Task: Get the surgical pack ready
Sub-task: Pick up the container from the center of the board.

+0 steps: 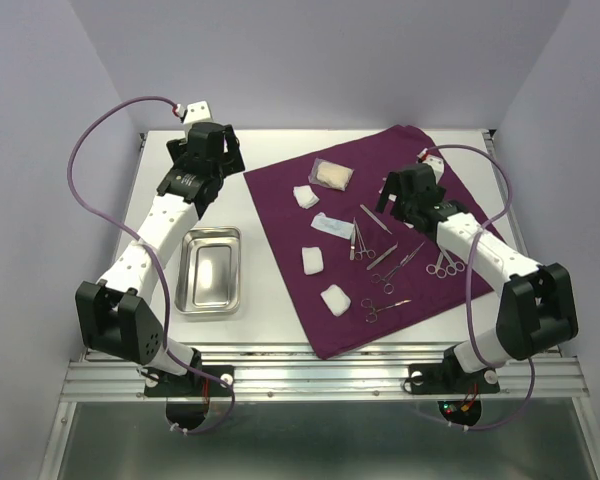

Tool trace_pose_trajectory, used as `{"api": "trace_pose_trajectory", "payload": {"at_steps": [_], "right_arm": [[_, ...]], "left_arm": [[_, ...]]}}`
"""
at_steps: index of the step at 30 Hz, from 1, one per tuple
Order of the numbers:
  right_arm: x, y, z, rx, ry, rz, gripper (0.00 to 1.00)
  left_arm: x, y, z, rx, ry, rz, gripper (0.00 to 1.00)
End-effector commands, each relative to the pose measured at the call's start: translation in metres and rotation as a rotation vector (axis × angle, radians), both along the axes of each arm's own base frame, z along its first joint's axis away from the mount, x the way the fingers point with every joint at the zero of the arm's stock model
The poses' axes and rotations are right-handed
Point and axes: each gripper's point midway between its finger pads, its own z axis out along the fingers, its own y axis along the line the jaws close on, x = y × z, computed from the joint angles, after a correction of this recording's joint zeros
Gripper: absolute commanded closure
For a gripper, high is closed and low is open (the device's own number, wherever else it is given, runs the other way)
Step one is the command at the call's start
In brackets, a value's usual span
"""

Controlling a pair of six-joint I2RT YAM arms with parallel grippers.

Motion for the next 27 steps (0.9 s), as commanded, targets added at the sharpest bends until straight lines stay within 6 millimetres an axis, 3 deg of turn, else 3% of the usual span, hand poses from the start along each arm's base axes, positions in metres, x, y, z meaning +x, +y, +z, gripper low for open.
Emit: {"api": "trace_pose_trajectory", "payload": {"at_steps": [1, 4, 8, 14, 20, 27], "right_arm": [[0.008, 0.004, 0.027, 0.035, -0.105, 0.024, 0.00], [0.007, 0.007, 0.029, 0.046, -0.121, 0.041, 0.00], [0.005, 0.010, 0.028, 0.055, -0.121, 0.058, 0.00], [0.002, 0.013, 0.031, 0.069, -0.138, 0.082, 0.00], [0.003, 0.022, 0.034, 0.105, -0.158, 0.121, 0.00], [0.007, 0.024, 0.041, 0.112, -0.172, 0.127, 0.00]], "left_arm": [[-0.002, 0.003, 0.020, 0.011, -0.059, -0.004, 0.01], [-0.005, 0.006, 0.018, 0.024, -0.044, 0.005, 0.01], [-0.014, 0.008, -0.001, 0.032, 0.011, 0.008, 0.01], [-0.048, 0.012, -0.074, 0.010, 0.250, 0.062, 0.02], [-0.087, -0.006, -0.109, -0.134, 0.369, 0.045, 0.11], [-0.110, -0.030, -0.140, -0.153, 0.467, 0.027, 0.20]]}}
